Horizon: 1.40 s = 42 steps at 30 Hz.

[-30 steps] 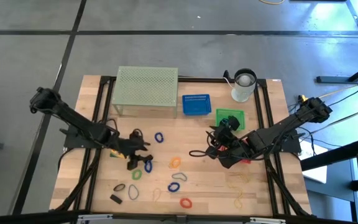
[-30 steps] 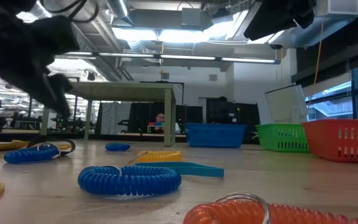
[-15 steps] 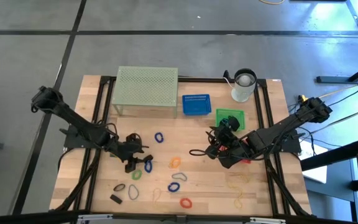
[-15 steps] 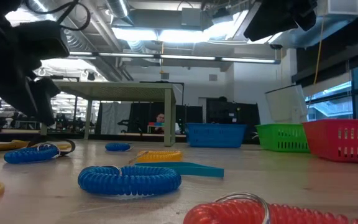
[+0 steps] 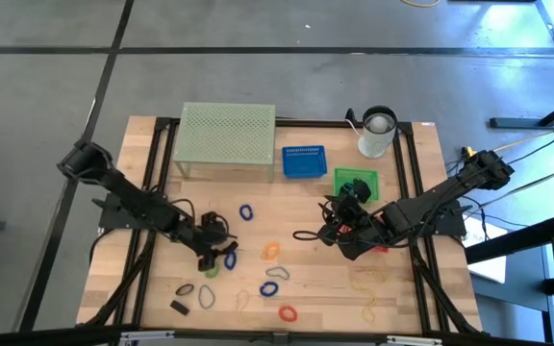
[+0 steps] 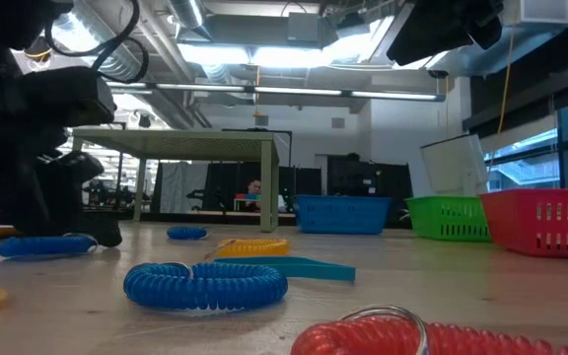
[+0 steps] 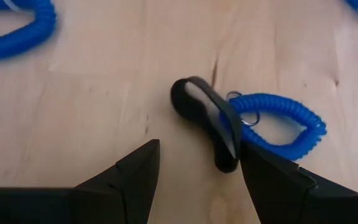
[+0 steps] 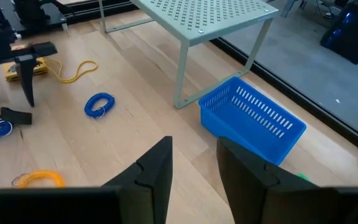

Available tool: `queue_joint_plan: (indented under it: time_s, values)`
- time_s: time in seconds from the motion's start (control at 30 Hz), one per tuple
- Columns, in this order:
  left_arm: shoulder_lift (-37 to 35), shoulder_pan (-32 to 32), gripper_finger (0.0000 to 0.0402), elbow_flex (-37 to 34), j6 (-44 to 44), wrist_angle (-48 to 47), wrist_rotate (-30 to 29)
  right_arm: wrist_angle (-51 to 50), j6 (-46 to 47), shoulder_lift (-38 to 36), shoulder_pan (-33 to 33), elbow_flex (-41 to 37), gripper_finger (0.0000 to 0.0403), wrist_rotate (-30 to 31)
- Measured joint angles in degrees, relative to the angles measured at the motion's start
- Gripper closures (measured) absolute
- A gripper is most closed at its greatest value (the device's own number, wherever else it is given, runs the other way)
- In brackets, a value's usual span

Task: Pick & Place Office Desk Supplies
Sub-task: Put the black rubber band into the green bin

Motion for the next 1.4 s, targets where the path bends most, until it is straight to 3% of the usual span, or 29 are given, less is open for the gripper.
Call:
queue_joint_plan:
  time_s: [0.17, 0.27, 0.37, 0.53, 0.6, 0.9, 1.07, 1.27, 1.4]
  values:
    - [0.4, 0.0, 0.0189, 0.0, 1.7, 1.1, -0.8, 0.0, 0.0, 0.0, 0.0, 0.0, 0.0275, 0.0]
    - [0.4, 0.0, 0.0211, 0.0, 2.1, 1.1, -0.9, 0.0, 0.0, 0.0, 0.0, 0.0, 0.0275, 0.0]
    - [0.4, 0.0, 0.0256, 0.0, 4.5, 1.1, -0.2, 0.0, 0.0, 0.0, 0.0, 0.0, 0.0275, 0.0]
    - [0.4, 0.0, 0.0369, 0.0, 9.1, 1.2, -0.2, 0.0, 0.0, 0.0, 0.0, 0.0, 0.0275, 0.1]
    - [0.0, 0.0, 0.0391, 0.0, 11.0, 1.1, -0.5, 0.0, 1.0, 0.0, 0.0, 0.0, 0.0275, 0.1]
    - [-4.9, 0.0, 0.0397, 6.0, 27.4, 1.6, -15.7, 2.3, 1.6, 0.0, 0.0, 0.0, 0.0275, 0.2]
    - [-5.7, 0.0, 0.0396, 11.7, 41.3, 9.9, -23.4, 3.7, 1.5, 0.0, 0.0, 0.0, 0.0275, 0.5]
    - [-5.7, 0.0, 0.0396, 15.4, 54.7, 23.2, -25.5, 7.7, -1.4, 0.0, 0.0, 0.0, 0.0275, 3.5]
    - [-5.7, 0.0, 0.0396, 15.6, 57.0, 30.0, -25.6, 13.6, -7.6, 0.0, 0.0, 0.0, 0.0275, 3.4]
